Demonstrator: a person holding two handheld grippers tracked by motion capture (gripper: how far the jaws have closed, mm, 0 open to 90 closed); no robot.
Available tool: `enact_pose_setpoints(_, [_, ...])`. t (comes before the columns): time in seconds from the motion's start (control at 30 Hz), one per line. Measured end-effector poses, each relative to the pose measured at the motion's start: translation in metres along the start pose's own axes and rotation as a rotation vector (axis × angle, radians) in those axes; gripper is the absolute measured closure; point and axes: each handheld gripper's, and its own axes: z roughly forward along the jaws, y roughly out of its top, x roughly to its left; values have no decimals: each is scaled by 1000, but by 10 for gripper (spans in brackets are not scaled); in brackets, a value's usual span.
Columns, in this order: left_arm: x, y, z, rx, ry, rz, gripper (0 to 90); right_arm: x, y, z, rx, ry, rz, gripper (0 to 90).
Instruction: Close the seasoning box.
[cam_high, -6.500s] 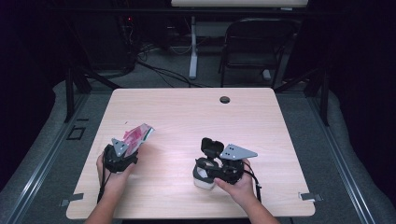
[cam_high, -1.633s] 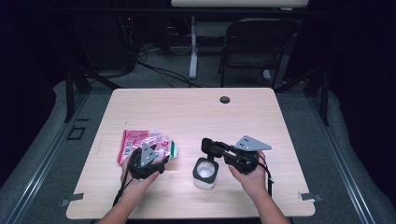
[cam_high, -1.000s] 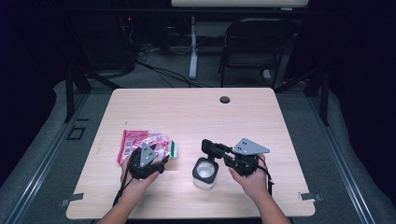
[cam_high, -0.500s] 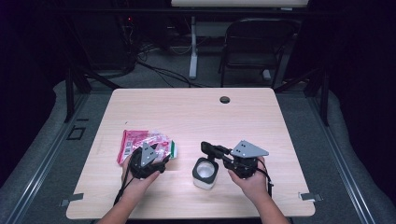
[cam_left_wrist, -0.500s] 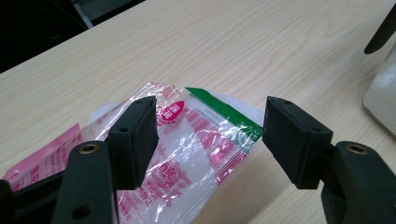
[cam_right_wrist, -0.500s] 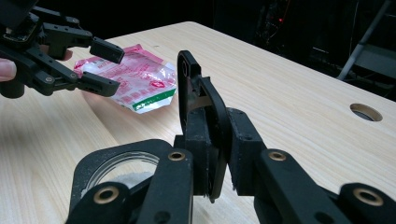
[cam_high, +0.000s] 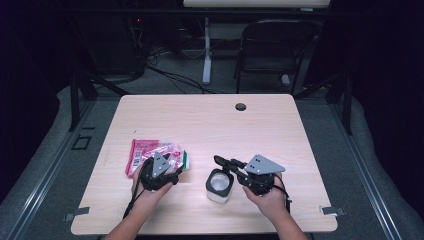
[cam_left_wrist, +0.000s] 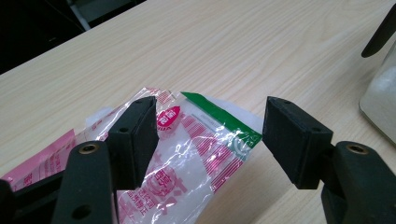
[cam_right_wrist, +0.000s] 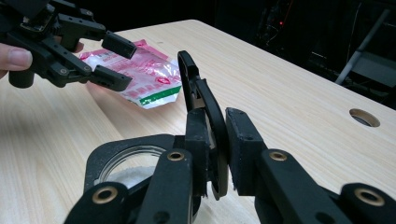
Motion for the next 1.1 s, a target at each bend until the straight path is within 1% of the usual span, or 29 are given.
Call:
enact_pose_setpoints(0.03, [0, 0, 0, 1, 0, 4, 358, 1, 0, 0, -1, 4, 1, 793])
enact_pose_setpoints(0.07, [0, 0, 0, 0, 0, -1, 358, 1, 0, -1, 5, 5, -9, 792])
enact_pose_setpoints(0.27, [0, 0, 0, 1, 0, 0, 358, 5, 0, -1, 6, 15, -15, 784])
enact_pose_setpoints(0.47, [0, 0, 0, 1, 0, 0, 358, 7, 0, -1, 6, 34, -22, 771])
enact_pose_setpoints(0.63, [0, 0, 0, 2, -1, 1, 358, 8, -1, 0, 17, 56, -27, 750])
enact_pose_setpoints(0.87, [0, -1, 0, 6, -3, 1, 358, 12, -1, 2, 26, 96, -24, 682])
enact_pose_setpoints(1.1, [0, -1, 1, 8, -2, 2, 358, 15, -2, 4, 40, 111, -38, 629])
